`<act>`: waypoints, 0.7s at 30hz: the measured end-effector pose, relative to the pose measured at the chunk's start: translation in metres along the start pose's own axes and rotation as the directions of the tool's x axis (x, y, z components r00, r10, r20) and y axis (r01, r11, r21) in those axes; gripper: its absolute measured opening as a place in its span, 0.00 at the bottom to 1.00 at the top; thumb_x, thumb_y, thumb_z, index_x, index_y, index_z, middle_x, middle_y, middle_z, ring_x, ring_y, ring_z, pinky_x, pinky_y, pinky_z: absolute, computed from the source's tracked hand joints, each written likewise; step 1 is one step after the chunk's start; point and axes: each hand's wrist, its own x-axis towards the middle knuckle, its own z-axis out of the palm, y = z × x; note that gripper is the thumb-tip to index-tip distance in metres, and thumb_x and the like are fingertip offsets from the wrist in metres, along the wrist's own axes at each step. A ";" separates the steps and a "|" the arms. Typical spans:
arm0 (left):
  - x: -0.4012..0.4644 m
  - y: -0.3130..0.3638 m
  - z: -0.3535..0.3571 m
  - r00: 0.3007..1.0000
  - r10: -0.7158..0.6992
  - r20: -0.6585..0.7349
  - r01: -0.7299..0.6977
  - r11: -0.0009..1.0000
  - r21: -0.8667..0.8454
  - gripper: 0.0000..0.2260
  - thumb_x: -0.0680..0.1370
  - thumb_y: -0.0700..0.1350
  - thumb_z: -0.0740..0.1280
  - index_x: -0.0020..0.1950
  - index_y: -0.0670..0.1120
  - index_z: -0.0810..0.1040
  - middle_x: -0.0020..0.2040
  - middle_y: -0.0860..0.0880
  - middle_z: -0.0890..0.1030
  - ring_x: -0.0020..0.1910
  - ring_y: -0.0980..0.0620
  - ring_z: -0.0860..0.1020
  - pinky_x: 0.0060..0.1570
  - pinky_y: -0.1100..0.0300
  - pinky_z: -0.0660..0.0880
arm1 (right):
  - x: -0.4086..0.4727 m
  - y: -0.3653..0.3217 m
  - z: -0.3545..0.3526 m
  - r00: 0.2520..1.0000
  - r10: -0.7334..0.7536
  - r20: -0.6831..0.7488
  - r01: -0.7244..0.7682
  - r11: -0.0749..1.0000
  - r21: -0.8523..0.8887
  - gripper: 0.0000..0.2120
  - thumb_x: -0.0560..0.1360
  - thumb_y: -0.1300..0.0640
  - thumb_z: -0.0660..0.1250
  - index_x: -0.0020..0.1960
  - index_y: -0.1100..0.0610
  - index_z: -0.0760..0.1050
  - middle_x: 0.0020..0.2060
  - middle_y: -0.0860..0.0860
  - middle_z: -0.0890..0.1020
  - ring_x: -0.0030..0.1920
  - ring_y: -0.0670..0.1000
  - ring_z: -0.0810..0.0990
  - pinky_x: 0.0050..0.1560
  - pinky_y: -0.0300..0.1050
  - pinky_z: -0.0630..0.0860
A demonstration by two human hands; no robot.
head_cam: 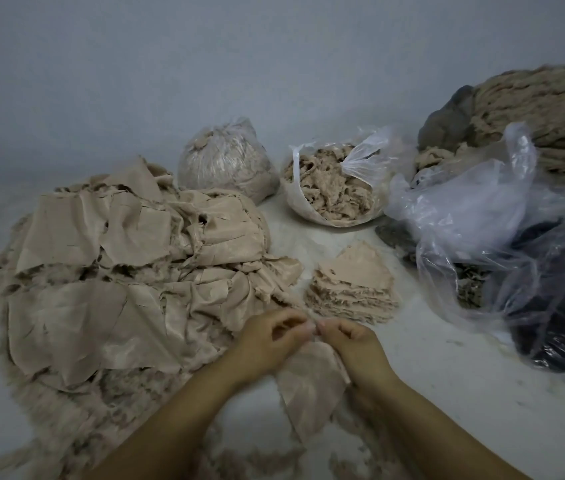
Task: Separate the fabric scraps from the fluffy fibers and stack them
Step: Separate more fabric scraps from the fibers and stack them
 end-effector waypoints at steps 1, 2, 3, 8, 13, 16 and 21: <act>-0.003 0.006 0.005 0.988 -0.057 0.144 0.067 0.996 -0.067 0.04 0.73 0.51 0.70 0.45 0.61 0.79 0.39 0.63 0.80 0.41 0.64 0.77 0.45 0.70 0.72 | 0.003 0.001 0.002 1.000 -0.004 -0.005 0.004 1.000 -0.004 0.11 0.77 0.58 0.67 0.39 0.64 0.79 0.32 0.58 0.79 0.33 0.52 0.76 0.36 0.45 0.73; -0.004 0.009 0.007 0.977 -0.083 0.197 0.101 0.991 -0.083 0.05 0.74 0.49 0.71 0.42 0.59 0.79 0.35 0.62 0.79 0.37 0.64 0.76 0.42 0.68 0.72 | 0.007 0.002 0.001 0.999 -0.036 -0.030 0.034 0.997 -0.066 0.11 0.77 0.58 0.67 0.39 0.64 0.78 0.32 0.58 0.79 0.33 0.52 0.75 0.36 0.45 0.73; -0.005 0.007 0.005 0.978 -0.107 0.181 0.125 0.988 -0.091 0.07 0.75 0.46 0.70 0.38 0.55 0.78 0.30 0.60 0.76 0.32 0.62 0.73 0.38 0.66 0.70 | 0.011 0.002 -0.001 0.992 -0.096 -0.076 0.081 0.980 -0.182 0.11 0.77 0.58 0.67 0.37 0.62 0.77 0.30 0.55 0.78 0.32 0.50 0.74 0.35 0.42 0.71; -0.013 -0.002 -0.027 0.966 -0.250 0.064 0.256 0.902 -0.346 0.16 0.77 0.40 0.66 0.30 0.50 0.79 0.28 0.58 0.73 0.29 0.62 0.70 0.33 0.69 0.68 | 0.019 0.002 -0.024 0.970 -0.238 -0.051 0.173 0.822 -0.543 0.15 0.77 0.55 0.67 0.33 0.57 0.71 0.28 0.49 0.75 0.30 0.47 0.71 0.34 0.41 0.68; -0.009 0.010 -0.026 0.970 -0.194 0.145 0.236 0.890 -0.390 0.09 0.77 0.41 0.65 0.38 0.47 0.79 0.30 0.58 0.77 0.32 0.64 0.72 0.35 0.70 0.69 | 0.004 -0.009 0.000 0.968 -0.207 0.144 0.251 0.826 -0.504 0.19 0.74 0.36 0.54 0.45 0.44 0.80 0.42 0.38 0.81 0.45 0.38 0.78 0.47 0.32 0.71; -0.006 0.015 -0.019 0.974 -0.162 0.156 0.211 0.897 -0.387 0.08 0.78 0.40 0.63 0.42 0.45 0.80 0.33 0.57 0.81 0.34 0.63 0.76 0.37 0.70 0.71 | 0.000 -0.011 0.011 0.940 -0.186 0.285 0.272 0.914 -0.301 0.14 0.74 0.42 0.61 0.42 0.52 0.78 0.37 0.44 0.79 0.39 0.43 0.77 0.42 0.34 0.72; -0.004 0.004 -0.014 0.963 -0.217 -0.159 0.177 0.956 -0.234 0.12 0.81 0.43 0.60 0.39 0.46 0.75 0.30 0.55 0.73 0.29 0.61 0.70 0.32 0.67 0.67 | 0.000 -0.007 0.011 0.945 -0.268 0.189 0.306 0.928 -0.212 0.15 0.75 0.60 0.69 0.32 0.56 0.70 0.24 0.45 0.73 0.25 0.41 0.70 0.26 0.32 0.66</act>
